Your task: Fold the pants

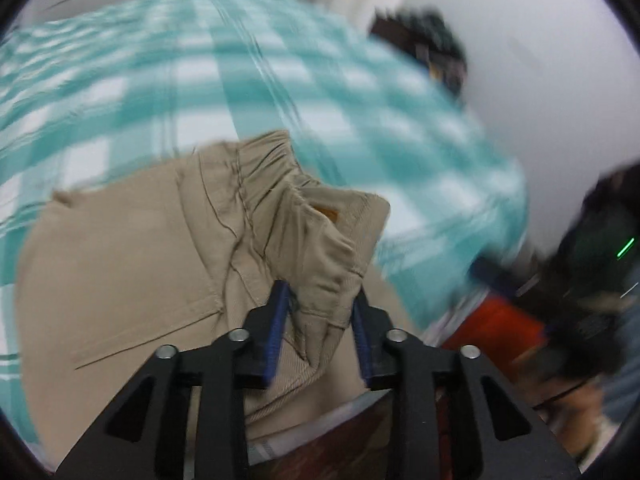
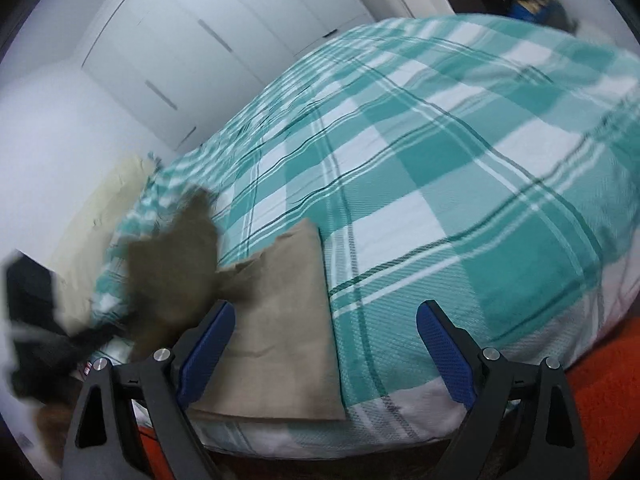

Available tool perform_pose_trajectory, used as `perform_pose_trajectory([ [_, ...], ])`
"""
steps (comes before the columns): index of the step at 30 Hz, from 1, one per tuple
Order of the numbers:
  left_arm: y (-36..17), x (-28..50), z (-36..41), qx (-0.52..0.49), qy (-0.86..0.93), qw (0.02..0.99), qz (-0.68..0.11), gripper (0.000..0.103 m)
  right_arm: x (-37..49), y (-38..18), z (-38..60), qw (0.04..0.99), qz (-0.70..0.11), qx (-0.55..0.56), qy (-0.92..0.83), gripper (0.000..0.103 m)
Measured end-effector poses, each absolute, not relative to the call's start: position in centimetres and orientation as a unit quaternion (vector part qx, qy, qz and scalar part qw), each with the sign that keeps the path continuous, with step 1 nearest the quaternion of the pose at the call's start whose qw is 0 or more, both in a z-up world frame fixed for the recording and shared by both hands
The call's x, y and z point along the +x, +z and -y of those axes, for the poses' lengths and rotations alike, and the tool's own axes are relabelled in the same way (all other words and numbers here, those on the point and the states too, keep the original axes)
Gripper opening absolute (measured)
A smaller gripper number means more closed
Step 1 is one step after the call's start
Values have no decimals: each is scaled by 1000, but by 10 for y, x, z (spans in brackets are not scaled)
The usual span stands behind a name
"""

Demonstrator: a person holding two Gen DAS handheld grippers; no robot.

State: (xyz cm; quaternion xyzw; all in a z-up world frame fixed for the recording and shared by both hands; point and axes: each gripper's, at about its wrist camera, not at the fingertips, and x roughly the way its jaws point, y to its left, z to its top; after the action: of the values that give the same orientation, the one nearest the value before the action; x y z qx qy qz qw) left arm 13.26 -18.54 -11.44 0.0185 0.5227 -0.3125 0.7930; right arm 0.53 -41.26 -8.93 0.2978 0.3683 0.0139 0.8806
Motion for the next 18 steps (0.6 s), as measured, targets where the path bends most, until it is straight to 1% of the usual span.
perform_pose_trajectory([
  [1,-116,130,188,26,-307,791,-529,35,5,-90,416,878,-365,310,17,92],
  [2,-112,127,187,26,-304,794,-525,41,3,-91,420,875,-362,322,20,92],
  [3,-101,123,177,2,-320,795,-516,56,1,-92,424,871,-358,335,25,92],
  [4,-94,124,168,-15,-329,795,-510,69,0,-93,426,868,-355,346,31,92],
  [6,-70,119,139,-54,-335,807,-483,76,-2,-95,428,859,-347,372,59,90],
  [8,-49,119,104,-65,-320,826,-459,78,2,-98,426,841,-340,407,107,87],
  [11,-41,117,51,-53,-274,854,-440,78,14,-104,411,809,-350,439,173,86],
  [12,-42,115,38,-45,-259,860,-438,78,18,-106,405,804,-359,438,182,85],
  [14,-50,109,10,-30,-226,869,-439,78,29,-111,389,795,-388,424,193,80],
  [16,-67,101,-23,-22,-195,871,-450,78,41,-112,373,792,-418,400,198,76],
  [18,-82,89,-40,-9,-186,870,-457,78,49,-115,360,787,-445,381,195,75],
])
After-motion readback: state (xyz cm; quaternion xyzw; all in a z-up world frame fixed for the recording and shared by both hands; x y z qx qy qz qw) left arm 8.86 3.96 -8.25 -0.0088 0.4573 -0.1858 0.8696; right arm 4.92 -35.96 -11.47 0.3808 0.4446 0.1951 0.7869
